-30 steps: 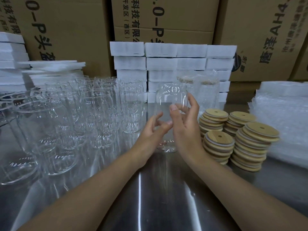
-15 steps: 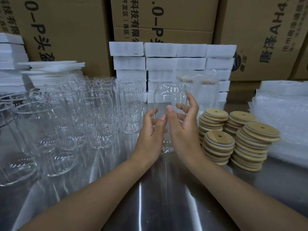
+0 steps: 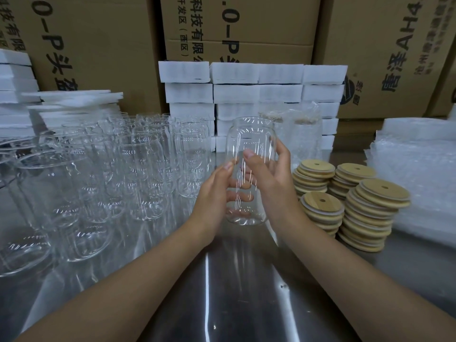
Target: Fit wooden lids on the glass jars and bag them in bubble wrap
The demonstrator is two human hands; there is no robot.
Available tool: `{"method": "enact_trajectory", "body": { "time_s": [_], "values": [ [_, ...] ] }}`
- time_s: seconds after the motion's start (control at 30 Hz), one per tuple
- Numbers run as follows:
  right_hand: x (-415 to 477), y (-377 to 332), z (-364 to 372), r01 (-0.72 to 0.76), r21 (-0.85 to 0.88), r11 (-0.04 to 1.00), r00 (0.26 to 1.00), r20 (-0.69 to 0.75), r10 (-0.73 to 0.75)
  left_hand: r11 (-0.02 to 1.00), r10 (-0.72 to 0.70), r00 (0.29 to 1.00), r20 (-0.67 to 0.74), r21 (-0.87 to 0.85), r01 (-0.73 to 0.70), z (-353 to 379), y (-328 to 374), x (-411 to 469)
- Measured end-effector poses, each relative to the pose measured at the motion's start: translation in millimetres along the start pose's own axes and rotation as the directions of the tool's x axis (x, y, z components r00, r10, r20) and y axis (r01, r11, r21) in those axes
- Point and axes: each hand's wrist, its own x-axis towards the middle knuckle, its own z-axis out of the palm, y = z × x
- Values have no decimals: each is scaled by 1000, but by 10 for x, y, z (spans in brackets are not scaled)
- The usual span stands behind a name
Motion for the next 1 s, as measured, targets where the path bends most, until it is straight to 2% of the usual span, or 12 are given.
{"method": "enact_trajectory", "body": {
  "time_s": [0.3,0.4,0.5,0.63,0.77,0.87,1.0],
  "values": [
    [38,-29,-6,-130,95,987,991,44,126,970,-154,978,139,-167,176,-26,-24,7],
    [36,-44,-14,-153,81,985,987,70,147,946,-189,971,147,-236,220,-42,-38,11],
    [35,-81,-3,-164,104,981,986,47,160,947,-176,978,116,-252,200,-8,-41,-2],
    [29,-64,17,-125,94,988,989,-63,131,960,-152,987,52,-228,161,45,-19,-24],
    [-23,18,32,10,-189,982,985,-168,-43,978,-164,980,-111,-145,147,-1,-45,27],
    [-18,44,31,26,-227,974,960,-264,-88,994,-106,991,-88,-28,104,41,-64,-14],
    [29,52,3,-5,-177,984,940,-336,-56,984,87,996,3,157,-87,92,-132,-57]
  ]
}}
